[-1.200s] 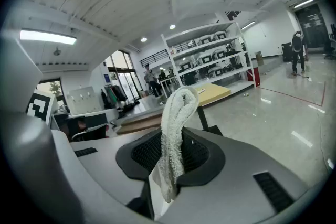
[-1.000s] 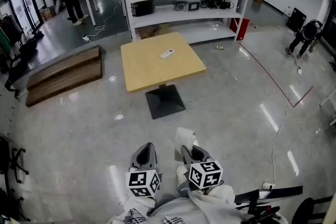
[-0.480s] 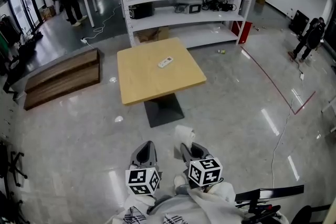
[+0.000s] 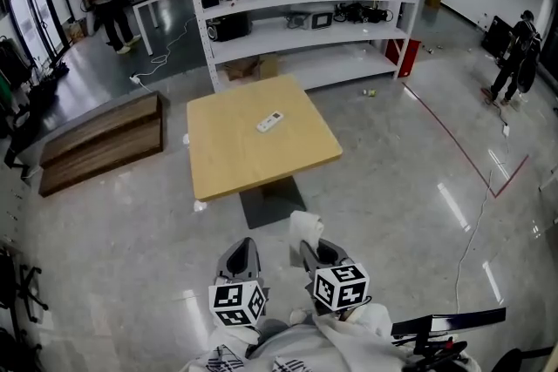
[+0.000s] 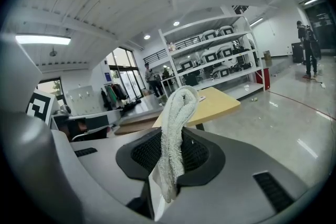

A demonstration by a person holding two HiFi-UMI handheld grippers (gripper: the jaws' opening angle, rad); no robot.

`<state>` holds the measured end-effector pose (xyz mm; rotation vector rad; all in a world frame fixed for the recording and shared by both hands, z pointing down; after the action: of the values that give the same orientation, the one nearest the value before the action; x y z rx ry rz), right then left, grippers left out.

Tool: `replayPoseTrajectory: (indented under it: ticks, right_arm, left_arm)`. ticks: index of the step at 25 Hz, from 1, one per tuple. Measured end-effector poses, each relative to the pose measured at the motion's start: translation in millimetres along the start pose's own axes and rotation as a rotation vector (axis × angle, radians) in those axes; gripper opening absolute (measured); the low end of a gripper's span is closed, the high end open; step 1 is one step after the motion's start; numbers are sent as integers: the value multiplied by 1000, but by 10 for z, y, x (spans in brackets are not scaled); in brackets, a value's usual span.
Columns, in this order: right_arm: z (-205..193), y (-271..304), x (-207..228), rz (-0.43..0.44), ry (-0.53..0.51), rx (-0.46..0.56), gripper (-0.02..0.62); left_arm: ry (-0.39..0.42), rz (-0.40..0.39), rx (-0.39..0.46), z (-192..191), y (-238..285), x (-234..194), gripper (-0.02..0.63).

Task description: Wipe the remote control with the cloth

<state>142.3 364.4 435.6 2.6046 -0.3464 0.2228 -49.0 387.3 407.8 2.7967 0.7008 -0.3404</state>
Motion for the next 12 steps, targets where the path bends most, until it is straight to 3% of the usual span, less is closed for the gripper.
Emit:
replayPoseTrajectory:
  ticks: [12]
  right_arm:
    - [320,761,167,-11,7,-30,89]
  left_arm:
    - [-5,30,-10,208,672,-514,-11]
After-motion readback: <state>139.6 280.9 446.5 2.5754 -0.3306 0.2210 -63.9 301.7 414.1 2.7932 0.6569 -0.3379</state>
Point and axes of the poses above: the fingertips, and each gripper's own axes: y forward along the fingers, x to its right, z out of its top, the point moved 7 cm from there along -y, backward along the fingers, and after that the axes turned 15 degrees about -z, right-handed, at the moved point
